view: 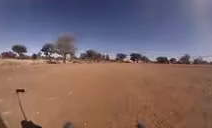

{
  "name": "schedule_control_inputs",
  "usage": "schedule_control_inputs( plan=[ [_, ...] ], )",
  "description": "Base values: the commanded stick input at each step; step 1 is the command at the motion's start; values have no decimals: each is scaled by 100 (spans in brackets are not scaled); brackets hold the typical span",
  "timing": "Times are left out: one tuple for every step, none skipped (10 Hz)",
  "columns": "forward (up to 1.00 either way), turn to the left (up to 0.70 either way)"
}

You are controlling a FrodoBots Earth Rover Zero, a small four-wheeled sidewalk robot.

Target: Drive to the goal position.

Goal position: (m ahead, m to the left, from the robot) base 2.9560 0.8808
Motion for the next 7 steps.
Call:
schedule_control_inputs(
  plan=[
    [50, 0],
    [50, 0],
    [50, 0],
    [50, 0],
    [50, 0],
    [50, 0],
    [50, 0]
  ],
)
